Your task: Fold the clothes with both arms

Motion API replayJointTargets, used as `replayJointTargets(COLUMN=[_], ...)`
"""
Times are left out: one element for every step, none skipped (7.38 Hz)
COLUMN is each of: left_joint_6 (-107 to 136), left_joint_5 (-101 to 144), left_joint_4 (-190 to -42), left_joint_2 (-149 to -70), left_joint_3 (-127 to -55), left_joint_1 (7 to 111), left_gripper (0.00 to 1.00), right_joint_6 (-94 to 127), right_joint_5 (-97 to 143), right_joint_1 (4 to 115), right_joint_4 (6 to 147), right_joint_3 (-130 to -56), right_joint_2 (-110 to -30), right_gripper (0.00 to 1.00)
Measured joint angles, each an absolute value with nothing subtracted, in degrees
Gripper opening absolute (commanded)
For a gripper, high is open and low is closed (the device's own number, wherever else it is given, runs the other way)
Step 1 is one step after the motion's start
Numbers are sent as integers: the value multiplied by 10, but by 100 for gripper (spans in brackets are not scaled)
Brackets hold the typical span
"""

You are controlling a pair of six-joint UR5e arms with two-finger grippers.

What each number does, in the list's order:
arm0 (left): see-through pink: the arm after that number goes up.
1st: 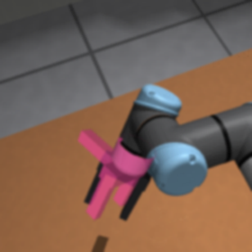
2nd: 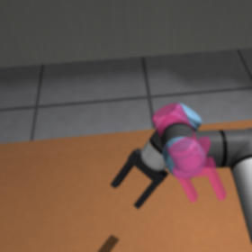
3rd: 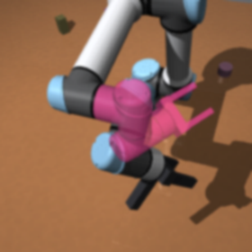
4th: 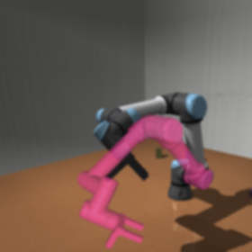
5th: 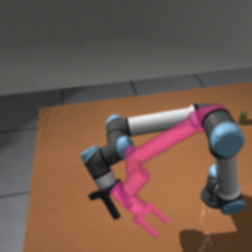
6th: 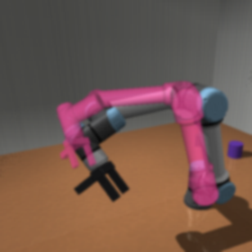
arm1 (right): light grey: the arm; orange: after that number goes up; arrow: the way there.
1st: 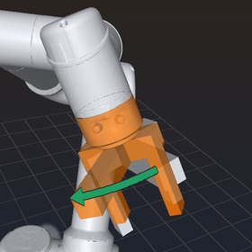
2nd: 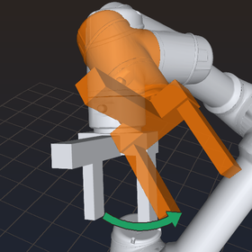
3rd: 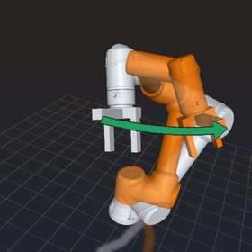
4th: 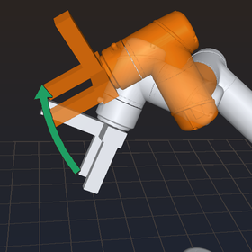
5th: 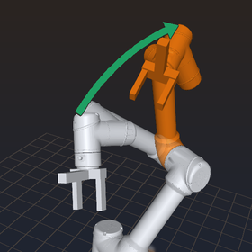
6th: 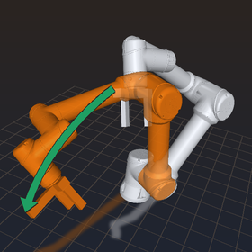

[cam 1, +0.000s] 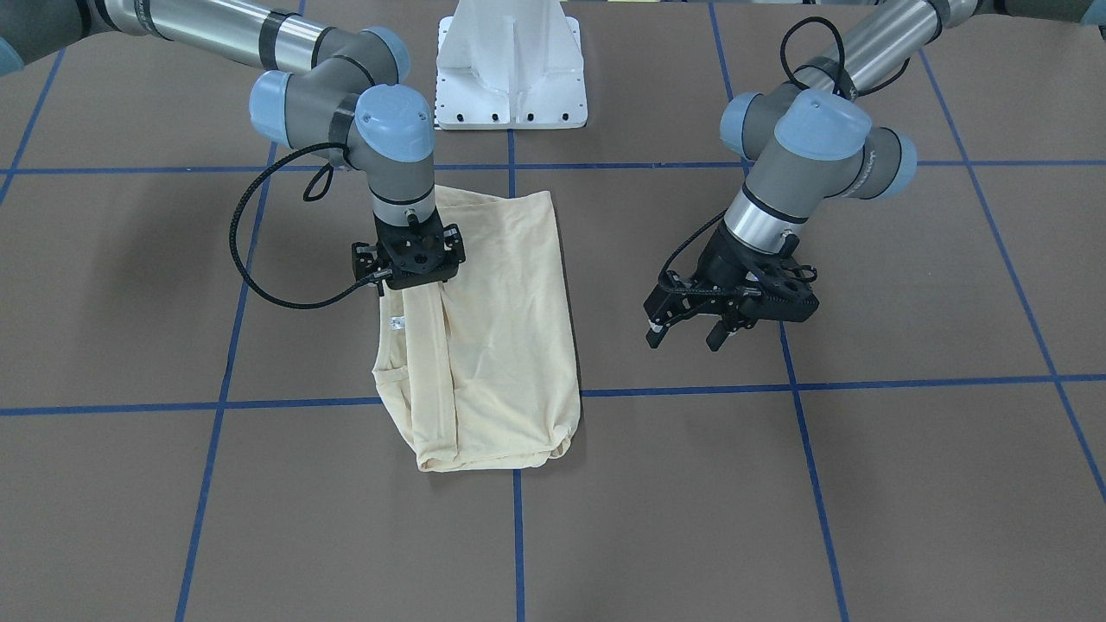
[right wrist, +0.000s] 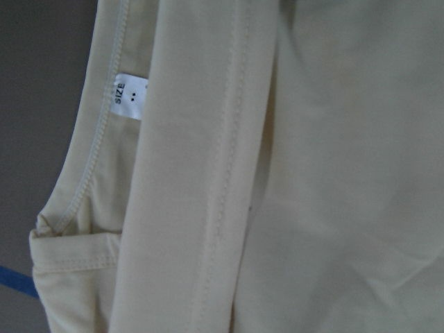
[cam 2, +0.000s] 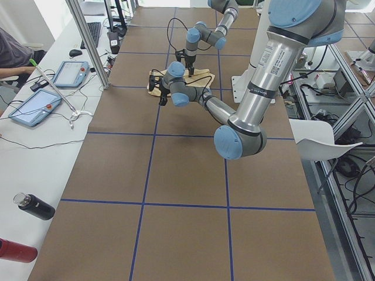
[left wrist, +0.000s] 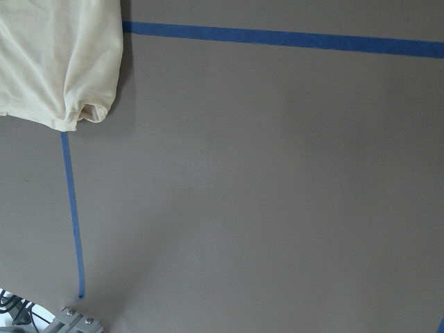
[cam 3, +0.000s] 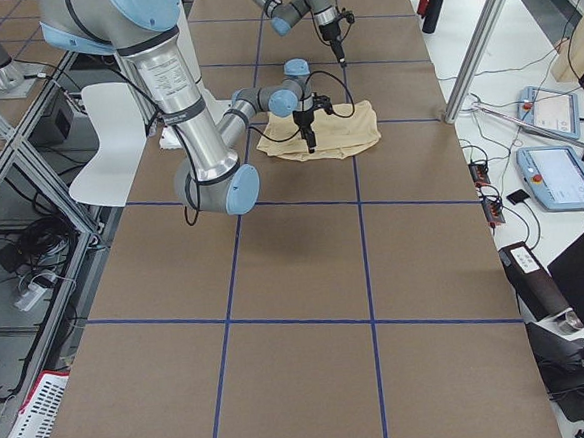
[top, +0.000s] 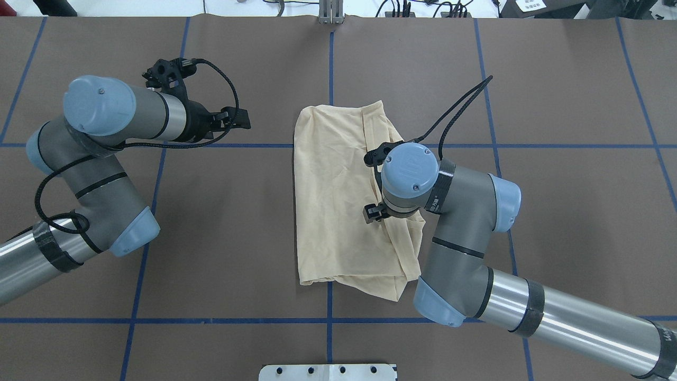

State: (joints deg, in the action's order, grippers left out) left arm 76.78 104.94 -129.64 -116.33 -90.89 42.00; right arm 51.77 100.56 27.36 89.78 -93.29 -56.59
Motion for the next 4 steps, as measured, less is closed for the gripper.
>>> replayJointTargets(left_joint_6=[768, 770, 771, 773], left_joint_5=[1049, 1049, 1049, 1049], left_joint_4=[-1296, -1296, -1296, -1296], left_joint_2=[-1164, -1165, -1167, -1169], left_joint_3=[-909, -909, -908, -908], left_joint_1=[419, 419, 418, 418], left_gripper=[100, 100, 100, 100], right_joint_6=[518, 517, 515, 505], right_joint_5=[1007, 1007, 1009, 1014], right_joint_1=[274, 273, 275, 283], right_joint_4=[899, 899, 899, 905], right_joint_3=[-933, -933, -933, -934], right_joint_2=[-571, -577, -580, -584], right_gripper=[100, 100, 100, 100])
